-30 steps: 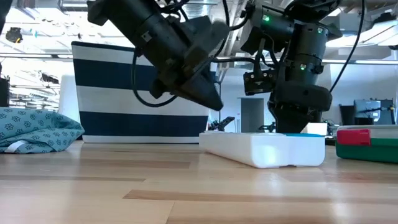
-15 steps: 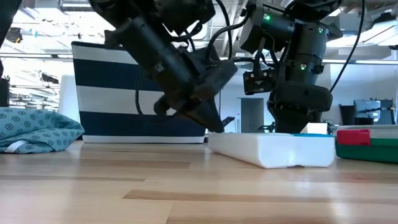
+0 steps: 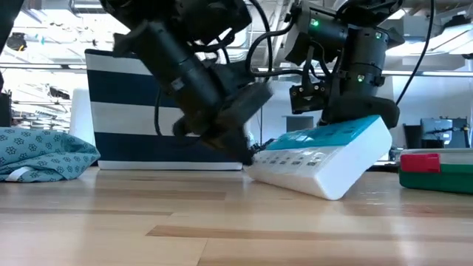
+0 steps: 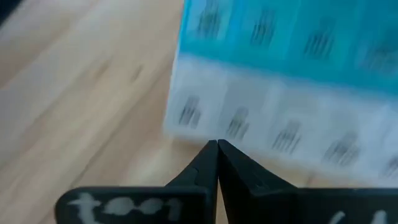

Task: Pick & place medical supplies in basket/bin
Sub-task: Put the blue and white medicine organizer into the blue bin

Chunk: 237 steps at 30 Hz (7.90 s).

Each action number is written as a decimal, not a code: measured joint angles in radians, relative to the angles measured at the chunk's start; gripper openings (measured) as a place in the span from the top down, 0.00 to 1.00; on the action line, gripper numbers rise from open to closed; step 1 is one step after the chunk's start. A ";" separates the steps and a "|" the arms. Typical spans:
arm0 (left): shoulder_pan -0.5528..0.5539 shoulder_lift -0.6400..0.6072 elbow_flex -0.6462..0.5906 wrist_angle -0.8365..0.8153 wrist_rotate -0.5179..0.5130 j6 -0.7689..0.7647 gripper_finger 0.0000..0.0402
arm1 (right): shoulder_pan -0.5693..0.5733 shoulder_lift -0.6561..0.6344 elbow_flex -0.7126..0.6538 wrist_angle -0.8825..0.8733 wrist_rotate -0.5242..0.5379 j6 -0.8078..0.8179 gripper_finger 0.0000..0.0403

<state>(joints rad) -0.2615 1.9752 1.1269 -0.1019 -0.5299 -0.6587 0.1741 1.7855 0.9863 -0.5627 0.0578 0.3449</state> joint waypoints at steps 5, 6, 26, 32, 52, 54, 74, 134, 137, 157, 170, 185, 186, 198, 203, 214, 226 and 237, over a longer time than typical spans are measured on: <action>-0.023 -0.053 0.022 -0.028 -0.040 0.025 1.00 | -0.006 -0.002 0.001 -0.022 -0.077 0.047 0.87; -0.028 -0.059 0.023 -0.025 -0.045 0.025 1.00 | -0.006 -0.002 0.000 -0.024 -0.090 0.048 0.85; -0.132 -0.057 -0.002 0.077 -0.264 0.082 1.00 | -0.128 -0.157 0.010 -0.162 -0.351 0.101 0.58; -0.129 -0.020 -0.030 0.123 -0.274 0.057 1.00 | -0.140 -0.284 -0.100 0.101 -0.348 0.118 0.58; -0.108 0.106 -0.010 0.428 -0.177 0.250 1.00 | -0.106 -0.245 -0.335 0.457 -0.220 0.295 0.58; -0.098 0.106 -0.010 0.409 -0.159 0.235 1.00 | -0.104 -0.217 -0.331 0.495 -0.225 0.311 0.58; -0.136 0.078 -0.013 0.215 -0.280 0.154 1.00 | -0.098 -0.175 -0.338 0.674 -0.209 0.455 0.60; -0.262 0.133 -0.010 0.225 -0.315 -0.089 1.00 | 0.094 0.020 -0.215 0.938 0.027 0.694 0.60; -0.262 0.135 -0.010 0.274 -0.297 -0.038 1.00 | 0.083 0.020 -0.156 0.799 0.002 0.685 0.60; -0.383 0.007 -0.013 0.095 -0.460 -0.102 1.00 | 0.052 0.013 -0.103 0.634 -0.039 0.536 0.60; -0.353 0.117 -0.009 0.076 -0.439 -0.246 1.00 | 0.025 0.013 -0.105 0.664 -0.109 0.502 0.60; -0.368 0.119 -0.009 0.016 -0.409 -0.320 1.00 | -0.048 0.012 -0.105 0.630 -0.375 0.492 0.60; -0.368 0.119 -0.009 0.015 -0.409 -0.320 1.00 | -0.050 0.012 -0.105 0.630 -0.375 0.490 0.60; -0.372 0.119 -0.011 -0.024 -0.395 -0.323 1.00 | -0.038 0.011 -0.106 0.736 -0.471 0.439 0.53; -0.369 0.121 -0.013 -0.027 -0.389 -0.322 1.00 | -0.032 0.011 -0.105 0.735 -0.440 0.434 0.48; -0.358 0.127 -0.017 -0.028 -0.398 -0.290 1.00 | -0.030 0.014 -0.106 0.692 -0.367 0.371 0.49; -0.318 0.127 -0.016 0.017 -0.442 -0.181 1.00 | -0.032 0.010 -0.105 0.675 -0.371 0.358 0.54; -0.323 0.126 -0.016 0.034 -0.519 -0.174 1.00 | -0.032 0.010 -0.105 0.680 -0.371 0.319 0.56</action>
<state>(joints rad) -0.5842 2.1014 1.1105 -0.0675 -1.0489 -0.8330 0.1417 1.7955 0.8809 0.1173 -0.3134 0.6642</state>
